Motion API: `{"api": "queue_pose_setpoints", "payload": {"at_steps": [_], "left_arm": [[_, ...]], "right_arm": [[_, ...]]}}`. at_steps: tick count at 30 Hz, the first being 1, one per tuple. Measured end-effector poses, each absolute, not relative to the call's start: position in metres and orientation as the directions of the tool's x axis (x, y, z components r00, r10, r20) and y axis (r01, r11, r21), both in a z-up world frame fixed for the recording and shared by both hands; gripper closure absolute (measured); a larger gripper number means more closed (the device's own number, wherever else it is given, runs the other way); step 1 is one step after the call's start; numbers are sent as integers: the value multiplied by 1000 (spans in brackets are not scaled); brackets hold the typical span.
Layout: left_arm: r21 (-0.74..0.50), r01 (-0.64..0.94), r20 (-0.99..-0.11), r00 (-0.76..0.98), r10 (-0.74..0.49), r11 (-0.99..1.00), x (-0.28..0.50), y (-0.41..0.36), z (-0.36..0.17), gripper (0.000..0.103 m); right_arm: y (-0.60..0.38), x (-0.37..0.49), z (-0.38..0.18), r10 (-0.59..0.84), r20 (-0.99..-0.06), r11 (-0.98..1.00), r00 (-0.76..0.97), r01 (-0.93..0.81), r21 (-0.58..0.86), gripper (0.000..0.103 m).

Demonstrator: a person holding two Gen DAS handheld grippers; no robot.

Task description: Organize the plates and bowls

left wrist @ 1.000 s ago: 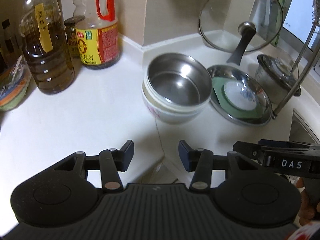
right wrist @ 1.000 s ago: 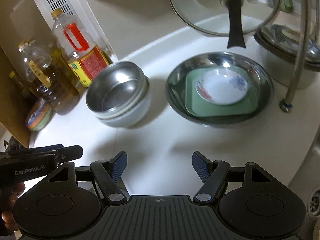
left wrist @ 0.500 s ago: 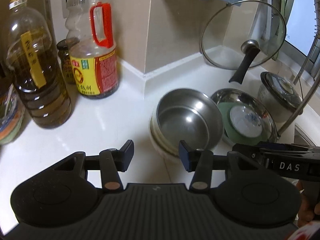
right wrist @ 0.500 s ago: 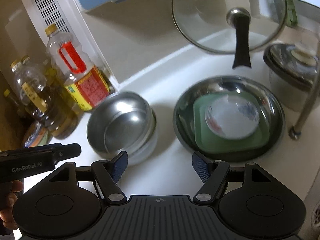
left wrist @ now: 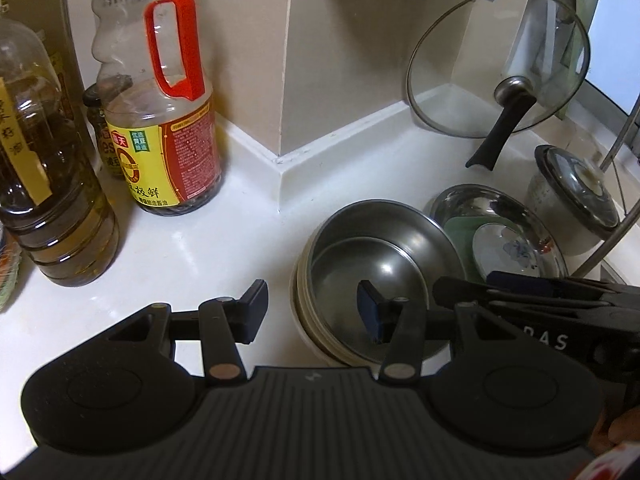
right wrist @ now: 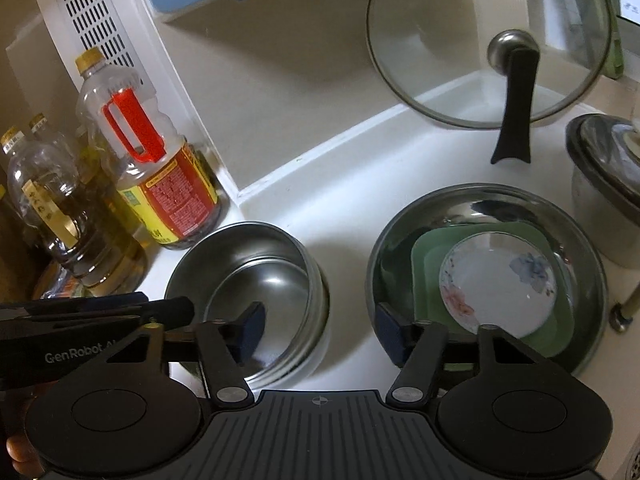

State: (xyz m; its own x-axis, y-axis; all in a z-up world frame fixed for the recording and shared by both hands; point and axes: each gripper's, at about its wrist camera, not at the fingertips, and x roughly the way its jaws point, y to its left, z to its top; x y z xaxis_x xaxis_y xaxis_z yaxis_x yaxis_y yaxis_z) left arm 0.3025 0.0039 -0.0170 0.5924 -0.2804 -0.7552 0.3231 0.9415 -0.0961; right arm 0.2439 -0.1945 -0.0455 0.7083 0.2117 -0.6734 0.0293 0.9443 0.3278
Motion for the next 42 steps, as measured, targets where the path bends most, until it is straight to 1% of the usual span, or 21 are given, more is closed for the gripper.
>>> {"api": "queue_pose_setpoints", "payload": {"at_steps": [4,11,16,21,23,25,27,30,31,34,42], "left_arm": [[-91,319,-769,580,-270,943,311,0,-24,57],[-76,308,-783,571,-248,948,322,-3,-33,57],[-64,302,-790,567,-233,951,326,-5,-38,57],[-49,299,-795,566,-218,953,328,-8,-41,58],[-43,298,-795,567,-213,953,328,-9,-41,58],[-36,294,-796,570,-205,955,329,-8,-41,60],[-33,294,-797,568,-203,955,329,-8,-41,72],[-48,300,-802,557,-216,953,329,-7,-43,80],[-49,304,-801,557,-219,951,329,-8,-44,82],[-30,312,-799,563,-210,950,327,-10,-45,82],[-44,309,-801,557,-218,950,328,-8,-46,81]], "right_arm": [[-191,253,-52,218,-684,945,696,24,325,52],[-188,268,-61,232,-704,946,671,11,323,58],[-187,278,-67,233,-724,948,649,15,318,66],[-186,283,-67,222,-734,954,642,15,301,70],[-185,286,-65,205,-743,959,637,23,284,77],[-184,288,-64,205,-753,960,625,20,279,80],[-181,290,-63,196,-760,965,620,14,260,83],[-179,292,-63,181,-764,970,619,18,244,85],[-179,292,-63,182,-765,969,617,21,248,85],[-180,293,-62,181,-771,968,610,28,249,85],[-175,295,-61,141,-784,978,604,40,207,84]]}}
